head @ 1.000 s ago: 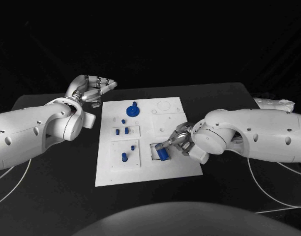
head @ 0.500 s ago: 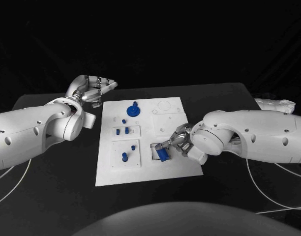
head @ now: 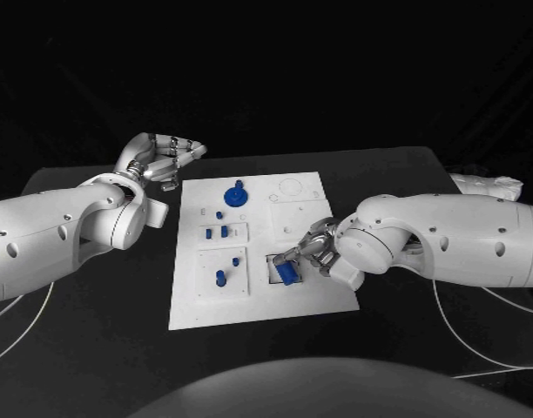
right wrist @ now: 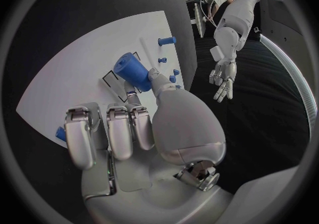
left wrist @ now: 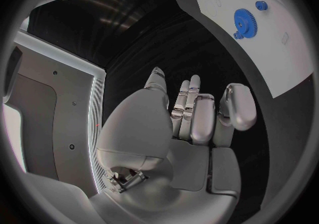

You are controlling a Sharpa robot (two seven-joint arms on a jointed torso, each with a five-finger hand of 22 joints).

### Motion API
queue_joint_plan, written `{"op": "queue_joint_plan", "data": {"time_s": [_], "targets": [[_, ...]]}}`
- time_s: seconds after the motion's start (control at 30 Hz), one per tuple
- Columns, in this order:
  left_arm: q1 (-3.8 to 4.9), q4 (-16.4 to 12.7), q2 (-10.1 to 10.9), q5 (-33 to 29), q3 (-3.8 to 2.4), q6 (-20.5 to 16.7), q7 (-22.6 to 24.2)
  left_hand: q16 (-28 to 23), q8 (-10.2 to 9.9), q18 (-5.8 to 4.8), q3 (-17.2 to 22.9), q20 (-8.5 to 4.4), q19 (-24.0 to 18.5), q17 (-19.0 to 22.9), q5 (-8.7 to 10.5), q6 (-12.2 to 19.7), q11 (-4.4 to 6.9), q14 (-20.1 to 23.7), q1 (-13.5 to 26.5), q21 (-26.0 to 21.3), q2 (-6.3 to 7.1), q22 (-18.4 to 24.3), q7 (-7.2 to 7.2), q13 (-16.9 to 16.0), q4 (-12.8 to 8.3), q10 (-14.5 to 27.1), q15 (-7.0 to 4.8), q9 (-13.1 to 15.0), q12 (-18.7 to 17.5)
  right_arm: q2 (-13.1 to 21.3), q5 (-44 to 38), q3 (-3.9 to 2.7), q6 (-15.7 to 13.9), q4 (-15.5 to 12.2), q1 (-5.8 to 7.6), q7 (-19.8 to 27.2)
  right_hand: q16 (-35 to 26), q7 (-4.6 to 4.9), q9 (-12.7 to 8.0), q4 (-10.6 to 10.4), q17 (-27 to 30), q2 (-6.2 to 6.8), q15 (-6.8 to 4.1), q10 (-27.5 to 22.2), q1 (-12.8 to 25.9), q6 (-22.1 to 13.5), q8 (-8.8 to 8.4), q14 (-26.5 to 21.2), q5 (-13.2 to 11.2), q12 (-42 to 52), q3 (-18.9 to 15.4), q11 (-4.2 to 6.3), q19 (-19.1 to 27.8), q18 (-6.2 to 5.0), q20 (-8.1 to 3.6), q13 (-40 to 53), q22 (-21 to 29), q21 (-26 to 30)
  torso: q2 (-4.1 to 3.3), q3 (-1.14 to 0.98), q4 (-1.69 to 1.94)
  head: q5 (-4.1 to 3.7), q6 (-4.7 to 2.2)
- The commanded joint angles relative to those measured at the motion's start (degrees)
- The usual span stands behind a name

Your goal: Assemble the parts on the task board

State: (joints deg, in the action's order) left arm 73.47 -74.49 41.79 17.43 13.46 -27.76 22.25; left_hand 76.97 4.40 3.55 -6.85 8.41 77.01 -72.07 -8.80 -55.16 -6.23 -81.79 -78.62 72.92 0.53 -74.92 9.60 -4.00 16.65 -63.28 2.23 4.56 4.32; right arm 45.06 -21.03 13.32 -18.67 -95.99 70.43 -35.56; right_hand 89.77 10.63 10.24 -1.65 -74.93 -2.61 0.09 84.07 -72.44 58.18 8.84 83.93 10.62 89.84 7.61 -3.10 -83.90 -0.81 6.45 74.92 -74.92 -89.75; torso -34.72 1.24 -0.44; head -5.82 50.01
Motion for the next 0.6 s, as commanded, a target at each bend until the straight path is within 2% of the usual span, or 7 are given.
{"op": "queue_joint_plan", "data": {"time_s": [0.03,0.27,0.6], "targets": [[0.04,-0.15,-0.08,0.26,-0.04,0.64,0.18,-0.32,-0.06,0.50,-0.41,0.04,-0.52,0.05,-0.37,0.22,0.01,0.34,0.03,-0.30,-0.41,-8.86,-0.14,-0.06,0.01,0.28,0.07,0.01,-0.19,-0.32,-0.43,0.08,-0.03,0.21,-0.14,-0.35,0.23,-4.25,-0.04,1.69,-15.07,0.00,-0.31,5.93,0.65,4.47,-0.30,6.07,-0.53,0.16,1.98,0.31,-6.10,0.81,-0.38,15.08,-15.08,-0.25,-0.02,0.05,-0.03,0.01,-0.01],[0.04,-0.24,-0.02,0.27,-0.04,0.65,0.10,-0.32,-0.06,0.50,-0.41,0.04,-0.52,0.05,-0.37,0.22,0.01,0.34,0.03,-0.30,-0.41,-8.86,-0.14,-0.06,0.01,0.28,0.07,0.01,-0.19,-0.90,-1.18,0.08,0.72,0.33,-0.09,-1.08,0.23,-4.08,-0.26,1.12,-15.07,0.13,-0.26,5.93,1.36,4.53,-0.80,6.07,-1.24,0.16,1.64,0.20,-6.10,0.81,-0.35,15.08,-15.08,-0.25,-0.07,-0.04,0.00,0.27,-0.01],[0.04,-0.25,0.01,0.28,-0.04,0.69,0.02,-0.32,-0.06,0.50,-0.41,0.04,-0.52,0.05,-0.37,0.22,0.01,0.34,0.03,-0.30,-0.41,-8.86,-0.14,-0.06,0.01,0.28,0.07,0.01,-0.19,-1.27,-2.03,0.08,1.77,0.55,-0.02,-1.67,0.23,-3.18,-0.91,-1.25,-15.07,1.08,0.17,5.93,4.79,3.89,-2.36,6.07,-3.61,0.16,-0.31,-0.54,-6.10,0.81,-0.02,15.08,-15.08,-0.25,-0.02,0.02,-0.06,0.19,-0.01]]}}
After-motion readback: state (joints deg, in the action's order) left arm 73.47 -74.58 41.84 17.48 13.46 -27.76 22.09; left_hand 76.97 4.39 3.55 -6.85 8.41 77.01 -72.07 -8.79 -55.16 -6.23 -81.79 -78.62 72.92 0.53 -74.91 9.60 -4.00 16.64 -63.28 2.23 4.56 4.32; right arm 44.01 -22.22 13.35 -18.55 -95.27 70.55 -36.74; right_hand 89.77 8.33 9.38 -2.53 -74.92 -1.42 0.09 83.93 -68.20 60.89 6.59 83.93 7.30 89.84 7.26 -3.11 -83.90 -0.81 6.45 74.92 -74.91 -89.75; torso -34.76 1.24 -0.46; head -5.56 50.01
